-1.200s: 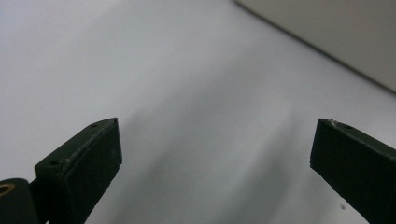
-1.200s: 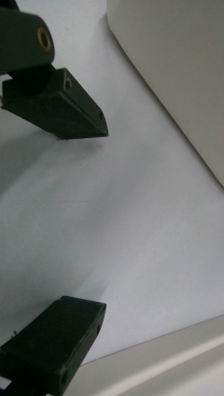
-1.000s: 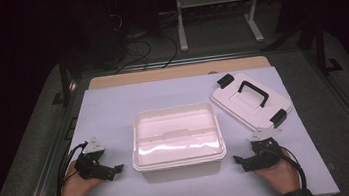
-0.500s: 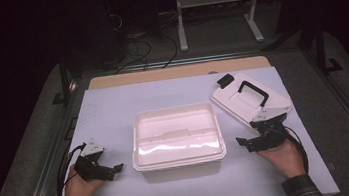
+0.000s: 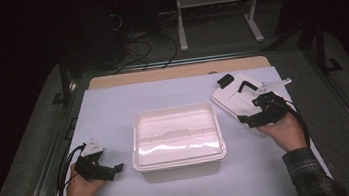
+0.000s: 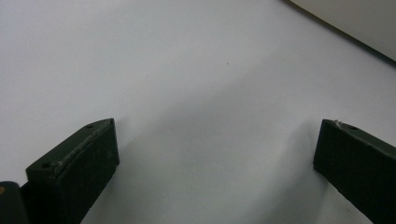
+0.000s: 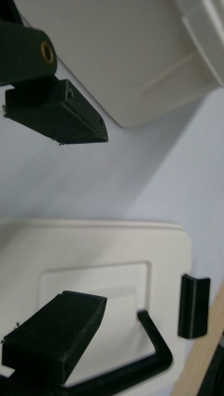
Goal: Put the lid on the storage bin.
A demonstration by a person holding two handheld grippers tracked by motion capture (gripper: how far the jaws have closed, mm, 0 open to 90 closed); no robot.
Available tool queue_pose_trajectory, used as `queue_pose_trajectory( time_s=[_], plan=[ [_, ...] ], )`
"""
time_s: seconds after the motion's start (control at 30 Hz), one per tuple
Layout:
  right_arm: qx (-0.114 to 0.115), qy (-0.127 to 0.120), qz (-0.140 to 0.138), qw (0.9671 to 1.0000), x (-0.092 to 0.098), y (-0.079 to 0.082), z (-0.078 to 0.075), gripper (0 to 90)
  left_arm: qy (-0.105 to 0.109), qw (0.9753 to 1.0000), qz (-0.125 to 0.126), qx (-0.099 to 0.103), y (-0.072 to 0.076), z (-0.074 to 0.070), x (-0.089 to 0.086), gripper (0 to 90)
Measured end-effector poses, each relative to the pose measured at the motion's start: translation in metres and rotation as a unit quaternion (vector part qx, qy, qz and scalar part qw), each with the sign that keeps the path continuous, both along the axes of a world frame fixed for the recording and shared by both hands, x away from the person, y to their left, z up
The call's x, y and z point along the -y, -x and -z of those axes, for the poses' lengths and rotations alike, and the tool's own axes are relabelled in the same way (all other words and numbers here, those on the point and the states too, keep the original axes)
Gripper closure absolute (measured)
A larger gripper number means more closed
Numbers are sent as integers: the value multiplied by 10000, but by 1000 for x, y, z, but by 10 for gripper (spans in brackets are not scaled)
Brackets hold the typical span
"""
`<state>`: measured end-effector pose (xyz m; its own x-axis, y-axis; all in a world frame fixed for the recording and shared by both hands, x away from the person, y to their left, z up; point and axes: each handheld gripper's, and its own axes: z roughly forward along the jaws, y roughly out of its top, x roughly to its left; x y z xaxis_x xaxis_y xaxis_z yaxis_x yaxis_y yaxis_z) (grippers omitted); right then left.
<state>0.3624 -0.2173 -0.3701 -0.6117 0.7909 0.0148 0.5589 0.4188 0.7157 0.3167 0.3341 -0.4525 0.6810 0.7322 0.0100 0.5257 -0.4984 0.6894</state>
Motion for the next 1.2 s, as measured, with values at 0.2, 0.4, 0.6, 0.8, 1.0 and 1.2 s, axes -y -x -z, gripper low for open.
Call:
queue_pose_trajectory(
  time_s=[0.2,0.4,0.6,0.8,1.0,1.2],
  plan=[
    [-154,147,7,9998,5,-23,-11,168,-1,10000,2,-3,0,0,0,0],
    [-270,288,88,9992,10,-44,-15,169,2,10000,-1,5,0,0,0,0],
    [-428,343,178,9983,20,-67,-16,175,9,10000,-1,14,0,0,0,0],
    [-680,359,170,9969,27,-91,-15,221,8,10000,-5,14,0,0,0,0],
    [-1050,627,185,9923,33,-113,-14,263,12,10000,-7,15,0,0,0,0],
    [-1311,707,269,9885,38,-127,-3,382,10,10000,-6,17,0,0,0,0]
  ],
)
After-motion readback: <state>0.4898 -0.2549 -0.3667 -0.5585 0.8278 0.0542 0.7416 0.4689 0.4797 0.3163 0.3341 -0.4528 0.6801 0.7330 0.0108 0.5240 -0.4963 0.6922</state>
